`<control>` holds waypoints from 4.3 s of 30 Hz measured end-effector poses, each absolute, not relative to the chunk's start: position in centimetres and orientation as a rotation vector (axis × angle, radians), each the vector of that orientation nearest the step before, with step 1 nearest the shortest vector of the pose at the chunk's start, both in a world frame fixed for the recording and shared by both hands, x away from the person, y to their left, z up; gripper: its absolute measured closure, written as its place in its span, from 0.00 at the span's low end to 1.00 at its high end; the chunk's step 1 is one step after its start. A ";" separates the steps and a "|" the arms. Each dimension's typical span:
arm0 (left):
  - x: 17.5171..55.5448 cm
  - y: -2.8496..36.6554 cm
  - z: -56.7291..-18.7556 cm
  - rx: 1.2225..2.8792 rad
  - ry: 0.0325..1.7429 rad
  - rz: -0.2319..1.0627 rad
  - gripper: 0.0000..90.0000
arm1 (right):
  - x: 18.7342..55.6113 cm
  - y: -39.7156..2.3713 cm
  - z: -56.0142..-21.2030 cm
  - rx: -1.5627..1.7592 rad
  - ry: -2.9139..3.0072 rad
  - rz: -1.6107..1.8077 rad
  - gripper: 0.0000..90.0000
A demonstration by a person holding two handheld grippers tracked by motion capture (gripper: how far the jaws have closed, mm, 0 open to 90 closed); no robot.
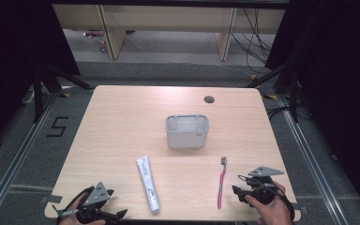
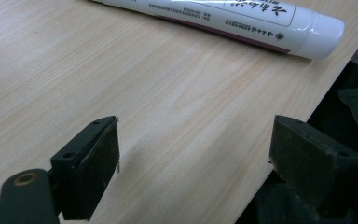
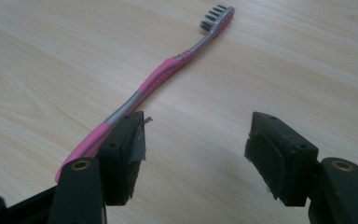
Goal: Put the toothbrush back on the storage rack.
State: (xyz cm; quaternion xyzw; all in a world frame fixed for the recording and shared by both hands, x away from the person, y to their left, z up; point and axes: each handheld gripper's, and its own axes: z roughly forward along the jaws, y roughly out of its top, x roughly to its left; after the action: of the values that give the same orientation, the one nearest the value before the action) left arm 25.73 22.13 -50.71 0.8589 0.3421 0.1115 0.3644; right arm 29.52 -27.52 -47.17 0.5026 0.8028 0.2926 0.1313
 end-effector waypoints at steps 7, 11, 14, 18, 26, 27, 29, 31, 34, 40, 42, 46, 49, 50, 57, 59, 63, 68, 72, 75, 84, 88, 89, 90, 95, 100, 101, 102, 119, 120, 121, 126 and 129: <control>25.8 22.2 -50.7 2.237 0.865 0.300 0.17 | 30.1 -26.0 -47.0 1.394 2.387 0.884 0.45; 25.8 22.2 -50.7 2.234 0.865 0.296 0.17 | 30.5 -24.7 -46.6 1.394 2.425 0.837 0.49; 25.7 22.1 -50.7 2.220 0.866 0.285 0.17 | 30.6 -24.2 -46.4 1.379 2.450 0.811 0.52; 25.7 22.1 -50.7 2.224 0.866 0.284 0.17 | 31.1 -23.6 -46.1 1.347 2.491 0.776 0.55; 25.7 22.1 -50.6 2.244 0.854 0.295 0.17 | 31.9 -22.6 -46.0 1.330 2.539 0.708 0.56; 25.7 22.1 -50.6 2.244 0.852 0.294 0.17 | 32.1 -22.5 -46.0 1.328 2.543 0.698 0.56; 25.7 22.1 -50.6 2.245 0.851 0.294 0.17 | 32.2 -22.5 -46.0 1.330 2.541 0.692 0.56; 25.7 22.1 -50.6 2.245 0.851 0.294 0.17 | 32.3 -22.4 -46.0 1.342 2.539 0.697 0.56; 25.7 22.1 -50.6 2.245 0.853 0.293 0.17 | 32.6 -22.4 -46.2 1.343 2.538 0.674 0.56; 25.7 22.1 -50.6 2.245 0.853 0.294 0.17 | 33.2 -22.2 -46.3 1.352 2.553 0.634 0.56; 25.7 22.2 -50.6 2.243 0.853 0.296 0.17 | 33.4 -21.9 -46.4 1.400 2.554 0.639 0.57; 25.8 22.1 -50.6 2.243 0.853 0.296 0.17 | 33.8 -21.9 -46.4 1.382 2.572 0.611 0.58; 25.7 22.1 -50.6 2.245 0.849 0.298 0.17 | 34.0 -22.0 -46.4 1.379 2.568 0.595 0.57; 25.7 22.2 -50.5 2.244 0.848 0.298 0.17 | 34.1 -22.0 -46.5 1.378 2.569 0.585 0.57; 25.7 22.1 -50.5 2.244 0.845 0.294 0.17 | 35.0 -21.8 -46.8 1.390 2.576 0.543 0.57; 25.7 22.1 -50.6 2.234 0.852 0.289 0.17 | 35.1 -21.7 -46.8 1.402 2.575 0.537 0.57; 25.7 22.1 -50.5 2.244 0.844 0.294 0.17 | 35.7 -21.3 -47.0 1.399 2.589 0.495 0.57; 25.7 22.2 -50.5 2.239 0.846 0.295 0.17 | 36.0 -20.9 -47.6 1.346 2.629 0.461 0.58; 25.7 22.2 -50.5 2.238 0.844 0.296 0.17 | 36.0 -20.8 -47.5 1.362 2.640 0.433 0.60; 25.7 22.2 -50.5 2.217 0.853 0.284 0.17 | 36.0 -20.8 -47.5 1.360 2.653 0.414 0.62; 25.7 22.1 -50.5 2.216 0.853 0.287 0.17 | 36.3 -21.2 -47.3 1.361 2.695 0.377 0.76; 25.7 22.2 -50.5 2.217 0.853 0.283 0.17 | 36.7 -21.6 -47.5 1.373 2.708 0.341 0.81; 25.7 22.1 -50.5 2.218 0.853 0.284 0.17 | 36.9 -21.8 -47.6 1.375 2.714 0.329 0.83; 25.7 22.1 -50.5 2.218 0.853 0.284 0.17 | 36.9 -21.8 -47.6 1.375 2.714 0.329 0.83; 25.7 22.1 -50.5 2.220 0.850 0.292 0.17 | 37.3 -21.8 -47.2 1.376 2.753 0.253 0.85; 25.7 22.1 -50.5 2.227 0.849 0.291 0.17 | 37.7 -21.7 -47.3 1.382 2.791 0.209 0.84; 25.7 22.1 -50.5 2.236 0.845 0.294 0.17 | 37.8 -21.6 -47.3 1.388 2.795 0.179 0.84; 25.7 22.1 -50.5 2.239 0.840 0.295 0.17 | 38.0 -21.5 -47.3 1.372 2.806 0.148 0.86; 25.6 22.1 -50.5 2.219 0.851 0.297 0.17 | 39.0 -20.6 -47.2 1.406 2.816 0.007 0.91; 25.7 22.2 -50.4 2.236 0.844 0.304 0.17 | 39.1 -20.7 -47.2 1.380 2.825 0.009 0.91; 25.6 22.2 -50.4 2.228 0.843 0.296 0.17 | 39.0 -20.6 -47.2 1.388 2.816 0.000 0.91; 25.7 22.1 -50.5 2.230 0.846 0.306 0.17 | 39.3 -20.8 -47.5 1.323 2.825 -0.014 0.92; 25.6 22.1 -50.4 2.221 0.849 0.298 0.17 | 39.2 -20.8 -47.5 1.316 2.827 -0.007 0.92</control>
State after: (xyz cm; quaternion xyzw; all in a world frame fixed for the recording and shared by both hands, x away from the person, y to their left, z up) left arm 25.62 22.15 -50.42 0.8633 0.3301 0.1157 0.3638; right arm 39.23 -20.79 -47.51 0.4220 0.9065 -0.0024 0.0117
